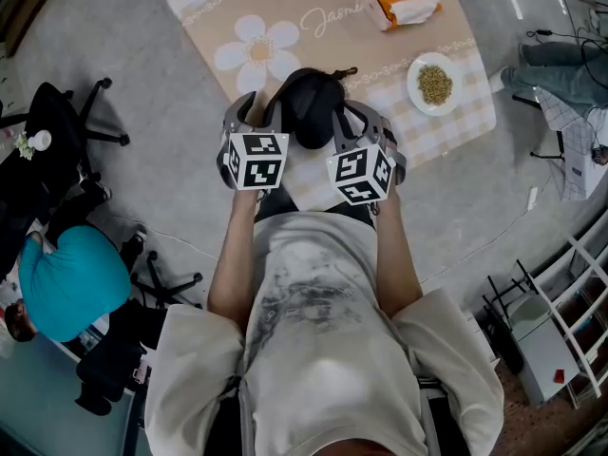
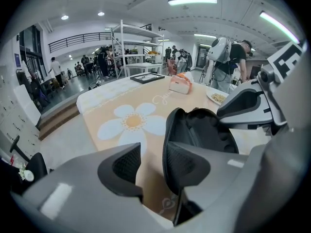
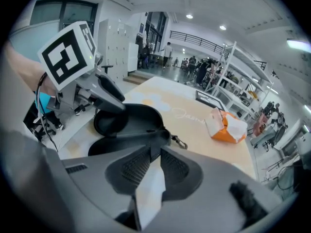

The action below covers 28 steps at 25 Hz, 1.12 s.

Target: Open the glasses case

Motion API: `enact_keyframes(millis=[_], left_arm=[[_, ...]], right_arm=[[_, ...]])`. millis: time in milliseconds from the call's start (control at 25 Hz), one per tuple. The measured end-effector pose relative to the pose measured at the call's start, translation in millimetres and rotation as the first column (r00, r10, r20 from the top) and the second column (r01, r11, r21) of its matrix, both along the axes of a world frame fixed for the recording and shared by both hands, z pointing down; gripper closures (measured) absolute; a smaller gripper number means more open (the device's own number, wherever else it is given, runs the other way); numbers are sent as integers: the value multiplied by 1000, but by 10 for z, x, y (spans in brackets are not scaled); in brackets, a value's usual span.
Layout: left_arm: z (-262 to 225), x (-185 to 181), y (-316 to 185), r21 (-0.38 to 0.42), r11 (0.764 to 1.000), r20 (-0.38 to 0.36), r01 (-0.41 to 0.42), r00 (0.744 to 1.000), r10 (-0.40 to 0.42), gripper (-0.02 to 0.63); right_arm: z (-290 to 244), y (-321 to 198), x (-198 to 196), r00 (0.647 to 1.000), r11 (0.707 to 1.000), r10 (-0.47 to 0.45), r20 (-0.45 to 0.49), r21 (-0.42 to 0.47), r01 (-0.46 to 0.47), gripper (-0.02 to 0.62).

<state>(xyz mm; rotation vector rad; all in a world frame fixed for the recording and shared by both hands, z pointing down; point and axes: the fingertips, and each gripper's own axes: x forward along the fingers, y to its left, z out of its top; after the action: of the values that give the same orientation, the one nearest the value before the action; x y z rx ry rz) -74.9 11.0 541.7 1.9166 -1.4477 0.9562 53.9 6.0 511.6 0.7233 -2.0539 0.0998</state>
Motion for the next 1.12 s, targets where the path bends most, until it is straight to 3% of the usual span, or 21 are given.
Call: enact_keyframes(millis=[240, 560, 760, 960, 1120], left_arm=[[54, 54, -4, -6, 1000, -9, -26, 1000, 26, 456], [84, 88, 29, -1, 999, -26, -49, 998, 49, 446], [4, 139, 28, 60, 996, -81, -61, 995, 66, 430], [-275, 204, 0, 184, 979, -119, -90, 986, 114, 438], [-490, 215, 4, 270, 958, -104, -95, 986, 127, 582]], right_arm=[[82, -15, 74, 1000, 1000, 21, -9, -11, -21, 517], [151, -10, 124, 999, 999, 48, 13, -3, -48, 511], [-98, -77, 63, 979, 994, 95, 181, 30, -102, 511], [-390, -79, -8, 925, 989, 104, 364, 58, -135, 577], [-503, -39, -56, 899, 992, 94, 427, 39, -122, 579]])
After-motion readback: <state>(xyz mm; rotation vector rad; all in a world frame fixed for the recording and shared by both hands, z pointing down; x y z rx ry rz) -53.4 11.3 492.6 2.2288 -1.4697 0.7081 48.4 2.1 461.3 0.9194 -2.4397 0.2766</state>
